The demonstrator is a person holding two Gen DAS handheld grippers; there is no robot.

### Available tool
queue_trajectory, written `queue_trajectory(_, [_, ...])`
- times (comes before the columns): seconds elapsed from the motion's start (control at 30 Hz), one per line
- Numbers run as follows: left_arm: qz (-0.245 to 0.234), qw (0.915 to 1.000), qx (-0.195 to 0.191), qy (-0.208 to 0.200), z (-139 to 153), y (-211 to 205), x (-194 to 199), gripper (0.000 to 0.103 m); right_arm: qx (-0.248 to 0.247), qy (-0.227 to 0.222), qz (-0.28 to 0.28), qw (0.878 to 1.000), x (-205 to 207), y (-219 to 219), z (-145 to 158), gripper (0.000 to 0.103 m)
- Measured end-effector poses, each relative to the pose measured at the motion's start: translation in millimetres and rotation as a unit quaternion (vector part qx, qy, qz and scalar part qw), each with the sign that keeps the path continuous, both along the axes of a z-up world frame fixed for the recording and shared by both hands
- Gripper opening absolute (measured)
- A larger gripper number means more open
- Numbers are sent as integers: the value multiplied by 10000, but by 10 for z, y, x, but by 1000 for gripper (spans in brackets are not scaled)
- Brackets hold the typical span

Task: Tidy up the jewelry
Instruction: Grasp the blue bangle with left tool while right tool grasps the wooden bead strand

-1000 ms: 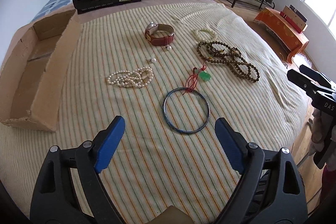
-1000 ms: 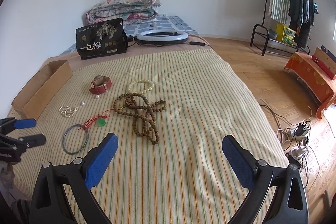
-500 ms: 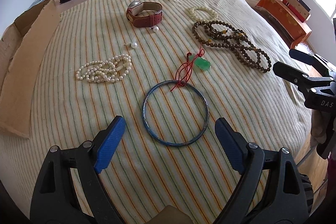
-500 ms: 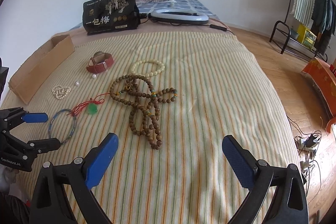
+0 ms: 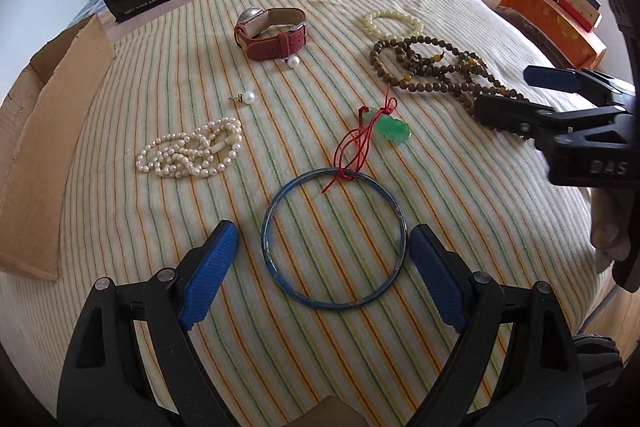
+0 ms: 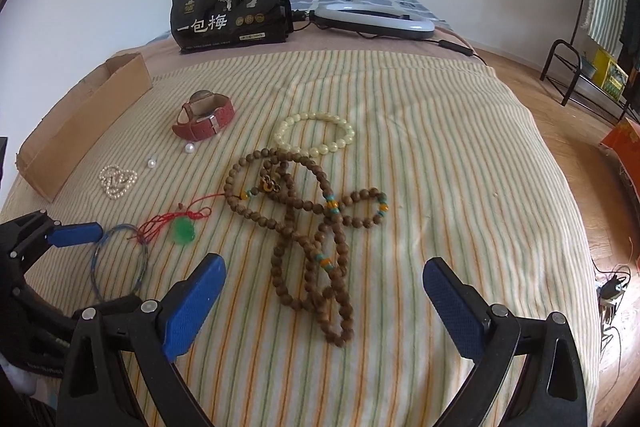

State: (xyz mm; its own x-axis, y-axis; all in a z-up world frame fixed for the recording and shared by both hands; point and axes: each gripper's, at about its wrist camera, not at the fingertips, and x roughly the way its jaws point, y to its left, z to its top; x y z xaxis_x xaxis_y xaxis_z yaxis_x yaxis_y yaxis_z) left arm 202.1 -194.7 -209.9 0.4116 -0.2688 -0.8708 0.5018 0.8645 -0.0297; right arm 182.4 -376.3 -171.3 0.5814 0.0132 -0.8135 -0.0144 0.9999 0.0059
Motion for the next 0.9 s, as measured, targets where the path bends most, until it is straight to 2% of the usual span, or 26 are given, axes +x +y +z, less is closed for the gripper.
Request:
queue_trajectory(0.2, [-72,9999,-57,-71,-13,12,3,90,-320,196,160,9992,254,98,-130,91])
queue_trajectory(0.37, [-134,9998,-77,-101,-23,15,4,88,44,319,36,9995,402,27,-217,81])
queue_trajectory(0.43, [-124,9998,-87,-130,-23,21,1,85,58,303,12,9995,412,22,-220,74])
queue_trajectory(0.53, [-75,9998,-114,-162,-13,45,7,78,74,292,65,9995,404,28,-206,54])
queue_trajectory(0.6, [-48,9998,-127,-176,-8,64,7,74,96,301,115,9994,384,25,-192,37])
queue_trajectory(0.63, [-46,9997,-134,-183,-4,71,7,73,125,314,133,9993,377,20,-186,33])
queue_trajectory(0.7, [-53,9997,-165,-172,-2,89,6,73,218,332,147,9991,365,4,-175,19])
queue_trajectory(0.9, [-22,9997,-237,-98,34,148,-11,73,553,355,177,9977,282,-11,-134,15])
